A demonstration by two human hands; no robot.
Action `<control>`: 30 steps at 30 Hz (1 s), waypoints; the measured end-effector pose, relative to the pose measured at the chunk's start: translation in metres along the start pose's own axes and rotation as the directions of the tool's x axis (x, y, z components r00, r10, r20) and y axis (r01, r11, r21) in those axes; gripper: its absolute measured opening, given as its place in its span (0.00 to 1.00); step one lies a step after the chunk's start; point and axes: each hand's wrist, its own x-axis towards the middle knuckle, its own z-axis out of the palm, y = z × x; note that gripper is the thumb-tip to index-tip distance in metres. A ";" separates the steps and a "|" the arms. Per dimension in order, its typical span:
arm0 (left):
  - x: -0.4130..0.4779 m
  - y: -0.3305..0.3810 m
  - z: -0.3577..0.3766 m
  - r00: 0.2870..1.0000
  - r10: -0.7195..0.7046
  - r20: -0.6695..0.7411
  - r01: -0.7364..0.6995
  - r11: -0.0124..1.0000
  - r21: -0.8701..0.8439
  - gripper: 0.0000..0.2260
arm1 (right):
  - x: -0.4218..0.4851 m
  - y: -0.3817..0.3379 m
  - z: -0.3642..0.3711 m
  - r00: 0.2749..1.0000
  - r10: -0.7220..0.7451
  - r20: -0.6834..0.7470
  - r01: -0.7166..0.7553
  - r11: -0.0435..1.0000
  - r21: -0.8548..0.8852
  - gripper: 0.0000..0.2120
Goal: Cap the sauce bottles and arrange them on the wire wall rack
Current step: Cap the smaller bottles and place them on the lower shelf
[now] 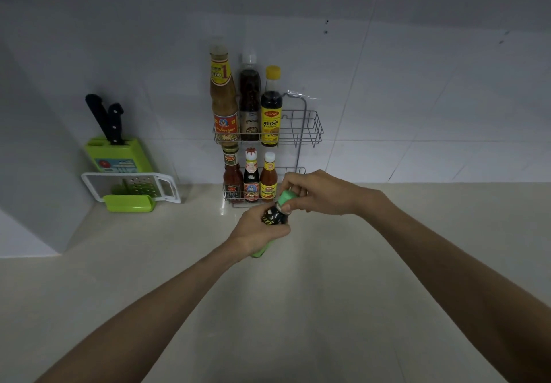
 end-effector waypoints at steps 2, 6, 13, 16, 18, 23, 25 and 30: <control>-0.002 0.000 0.005 0.994 0.034 -0.103 -0.030 0.999 0.033 0.10 | 0.003 -0.001 0.006 0.998 0.019 -0.059 -0.024 0.997 -0.071 0.16; -0.004 -0.010 0.003 0.988 0.084 -0.127 -0.070 0.992 0.108 0.12 | 0.002 -0.001 0.019 0.998 -0.022 -0.062 0.017 0.996 -0.093 0.15; -0.007 0.000 -0.011 0.978 0.003 0.209 0.011 0.998 -0.068 0.04 | -0.001 -0.004 0.011 0.992 -0.115 0.055 0.118 0.990 -0.073 0.11; -0.009 0.007 -0.014 0.956 -0.005 0.294 0.048 0.989 -0.139 0.03 | -0.001 -0.008 0.004 0.989 -0.116 0.091 0.115 0.993 0.019 0.10; -0.010 0.010 -0.013 0.953 -0.007 0.304 0.058 0.986 -0.158 0.03 | -0.001 -0.009 0.000 0.989 -0.101 0.109 0.098 0.995 0.031 0.11; -0.007 0.006 -0.006 0.991 -0.022 0.132 0.034 0.995 -0.094 0.04 | 0.002 -0.010 0.006 1.000 -0.027 0.014 0.029 0.988 -0.149 0.14; -0.006 0.002 -0.003 0.995 -0.031 0.092 0.034 0.999 -0.032 0.06 | 0.003 -0.010 0.015 0.997 -0.046 -0.064 0.023 0.949 -0.316 0.18; -0.010 0.013 -0.006 0.953 0.030 0.301 0.005 0.994 -0.113 0.05 | -0.002 -0.010 0.012 0.970 -0.232 -0.071 0.136 0.763 -0.632 0.18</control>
